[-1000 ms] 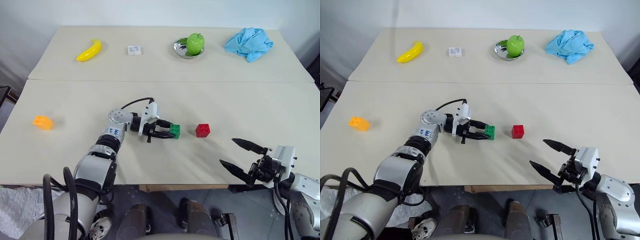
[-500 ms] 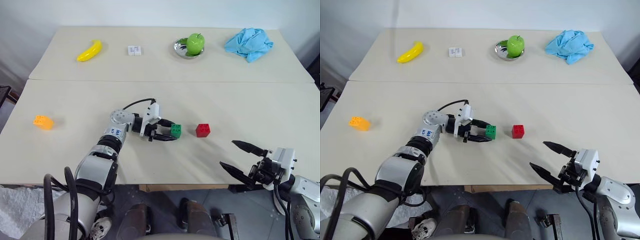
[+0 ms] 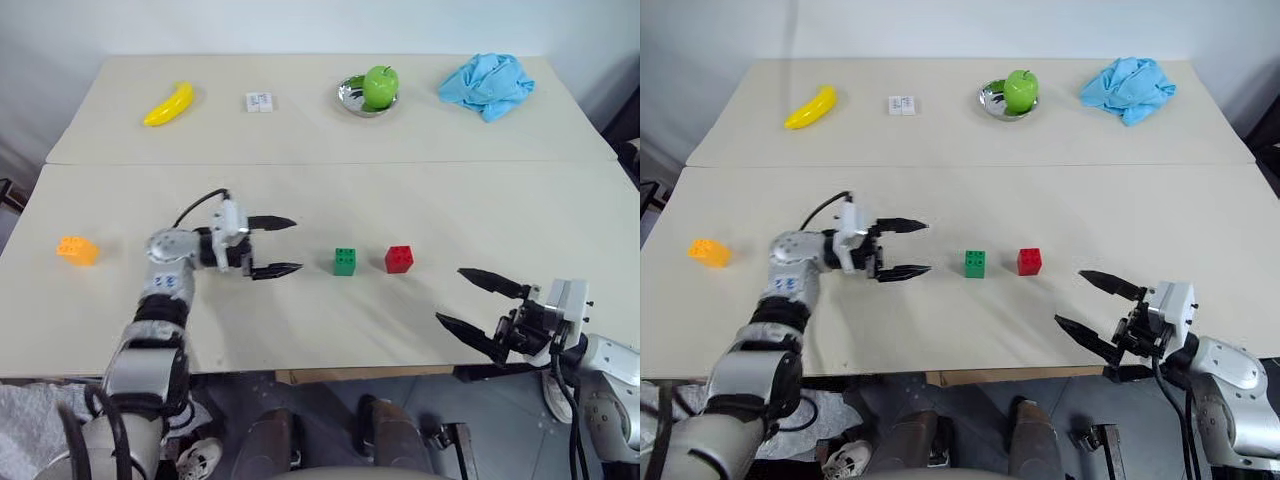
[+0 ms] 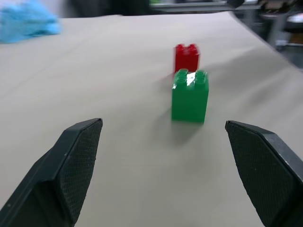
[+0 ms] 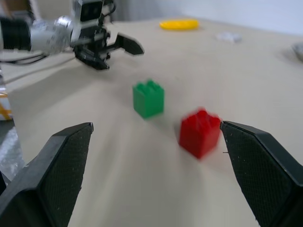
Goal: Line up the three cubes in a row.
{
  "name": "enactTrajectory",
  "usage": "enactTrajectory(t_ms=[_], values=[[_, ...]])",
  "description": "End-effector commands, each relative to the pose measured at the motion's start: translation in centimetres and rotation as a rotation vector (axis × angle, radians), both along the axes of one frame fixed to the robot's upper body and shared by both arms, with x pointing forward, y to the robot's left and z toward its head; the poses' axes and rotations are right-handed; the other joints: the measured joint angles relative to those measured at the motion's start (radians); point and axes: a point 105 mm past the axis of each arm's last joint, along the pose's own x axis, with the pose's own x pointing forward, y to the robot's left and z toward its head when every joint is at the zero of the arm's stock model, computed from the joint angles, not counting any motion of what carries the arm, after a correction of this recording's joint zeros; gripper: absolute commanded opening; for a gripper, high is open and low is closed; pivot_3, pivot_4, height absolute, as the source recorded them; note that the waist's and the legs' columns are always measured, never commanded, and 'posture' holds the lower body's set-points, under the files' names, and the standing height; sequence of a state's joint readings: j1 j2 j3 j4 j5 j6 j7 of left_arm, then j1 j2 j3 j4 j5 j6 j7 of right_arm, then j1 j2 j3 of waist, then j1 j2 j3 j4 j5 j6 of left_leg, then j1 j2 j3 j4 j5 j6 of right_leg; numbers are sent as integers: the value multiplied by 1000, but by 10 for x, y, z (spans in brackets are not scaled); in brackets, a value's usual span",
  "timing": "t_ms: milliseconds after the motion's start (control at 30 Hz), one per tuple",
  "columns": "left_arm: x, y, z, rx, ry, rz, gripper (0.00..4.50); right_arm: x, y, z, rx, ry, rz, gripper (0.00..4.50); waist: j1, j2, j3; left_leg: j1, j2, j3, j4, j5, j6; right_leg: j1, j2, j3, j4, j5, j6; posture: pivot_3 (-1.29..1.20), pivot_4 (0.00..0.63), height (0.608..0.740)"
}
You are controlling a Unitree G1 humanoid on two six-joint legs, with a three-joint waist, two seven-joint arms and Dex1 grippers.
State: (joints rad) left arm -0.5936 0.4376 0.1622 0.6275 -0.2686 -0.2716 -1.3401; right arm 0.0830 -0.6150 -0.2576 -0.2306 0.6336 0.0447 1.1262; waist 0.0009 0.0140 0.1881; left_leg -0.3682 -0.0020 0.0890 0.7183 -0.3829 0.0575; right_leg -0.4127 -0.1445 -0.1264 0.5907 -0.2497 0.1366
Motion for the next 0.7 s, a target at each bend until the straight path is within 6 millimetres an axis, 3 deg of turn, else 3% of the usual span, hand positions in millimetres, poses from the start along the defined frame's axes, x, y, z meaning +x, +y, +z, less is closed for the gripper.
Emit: enactTrajectory(t_ms=[33, 167, 333, 433, 600, 700], values=[[-18, 22, 24, -90, -76, 141, 4393, -1, 11, 10, 6, -25, 66, 4500, 1, 0, 0, 0, 0, -1, 0, 0, 0, 0, -1, 0, 0, 0, 0, 0, 150, 740], [-64, 84, 6, -237, -79, 615, 4393, 6, 36, 21, 1, -77, 168, 4500, -5, 1, 0, 1, -2, -3, 0, -1, 1, 2, -5, -1, 0, 0, 0, 0, 150, 740], [-111, 128, -17, -318, -42, 984, 4393, 11, 48, 26, -22, -131, 219, 4500, 15, 0, 0, 2, -2, -6, 1, -2, 0, 3, -5, -2, -1, 0, -1, 0, 150, 740], [-149, 163, -35, -382, -14, 1250, 4393, 16, 54, 32, -16, -152, 238, 4500, 20, -1, -1, 2, -2, -5, 1, -3, 0, 4, -6, -1, -1, 0, -1, 0, 150, 740], [-183, 201, -52, -443, 6, 1498, 4393, 18, 58, 30, -8, -141, 266, 4500, 25, -3, -2, 1, -1, -6, 1, -4, -2, 2, -6, -1, -2, -1, -4, 0, 150, 740], [-187, 208, -54, -472, 9, 1554, 4393, 19, 60, 30, -7, -137, 274, 4500, 21, -3, -2, 1, -1, -6, 1, -4, -1, 2, -6, -1, -1, -1, -4, 0, 150, 740]])
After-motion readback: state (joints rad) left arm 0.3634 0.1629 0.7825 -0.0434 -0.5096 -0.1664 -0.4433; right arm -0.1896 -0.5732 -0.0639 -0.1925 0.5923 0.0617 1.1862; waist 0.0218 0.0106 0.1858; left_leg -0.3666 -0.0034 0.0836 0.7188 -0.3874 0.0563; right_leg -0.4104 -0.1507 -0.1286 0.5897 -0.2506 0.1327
